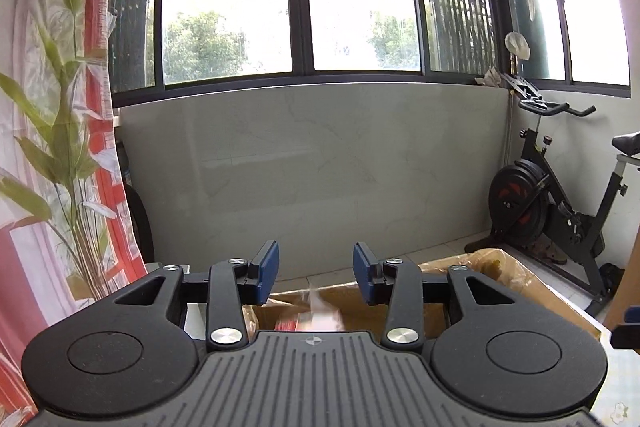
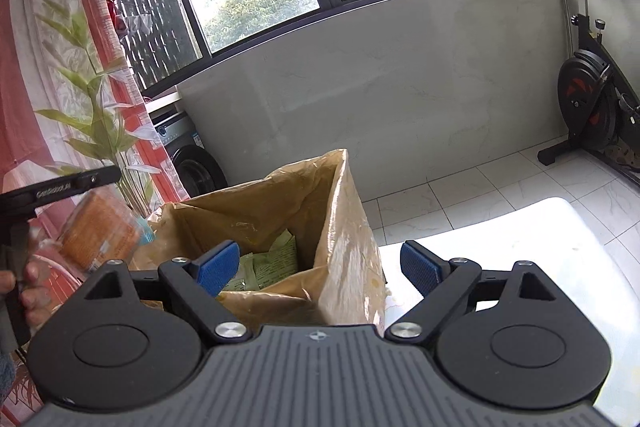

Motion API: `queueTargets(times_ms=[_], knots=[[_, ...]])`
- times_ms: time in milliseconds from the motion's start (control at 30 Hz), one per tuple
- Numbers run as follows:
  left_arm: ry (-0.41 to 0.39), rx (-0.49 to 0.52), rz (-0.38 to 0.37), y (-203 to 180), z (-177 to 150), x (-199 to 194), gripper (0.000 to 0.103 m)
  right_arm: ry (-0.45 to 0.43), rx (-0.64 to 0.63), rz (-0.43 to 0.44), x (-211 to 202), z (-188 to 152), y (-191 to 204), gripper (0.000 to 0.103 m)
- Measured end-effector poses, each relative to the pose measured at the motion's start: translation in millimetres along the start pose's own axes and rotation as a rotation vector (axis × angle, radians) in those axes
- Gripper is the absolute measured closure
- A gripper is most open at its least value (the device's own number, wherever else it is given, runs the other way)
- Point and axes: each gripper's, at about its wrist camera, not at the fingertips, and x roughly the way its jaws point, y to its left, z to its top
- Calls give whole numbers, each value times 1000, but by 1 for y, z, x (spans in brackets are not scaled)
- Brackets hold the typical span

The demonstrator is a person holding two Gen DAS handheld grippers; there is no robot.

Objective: Organize snacks
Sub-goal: 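Open the right tool over the box while the left releases the bread inside, then withdraw both tools from the box back toward the snack pile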

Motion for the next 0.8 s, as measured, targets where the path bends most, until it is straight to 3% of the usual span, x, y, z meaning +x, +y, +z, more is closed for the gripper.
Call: queueTargets(times_ms=[33, 67, 267, 400, 800], knots=[[10, -4, 16, 0, 0, 6, 43, 0, 5, 0, -1, -2, -2, 13], [18, -10, 26, 1, -1, 11, 41, 2, 13, 3, -3, -4, -5, 13], [61, -38, 26, 13, -6, 18, 40, 15, 26, 21, -9, -14, -9, 13], [98, -58, 6, 21, -12, 5, 35, 12, -1, 9, -11, -21, -9, 13], [154, -155, -1, 78, -42, -69, 35, 65, -10, -70, -24, -75, -38, 14]])
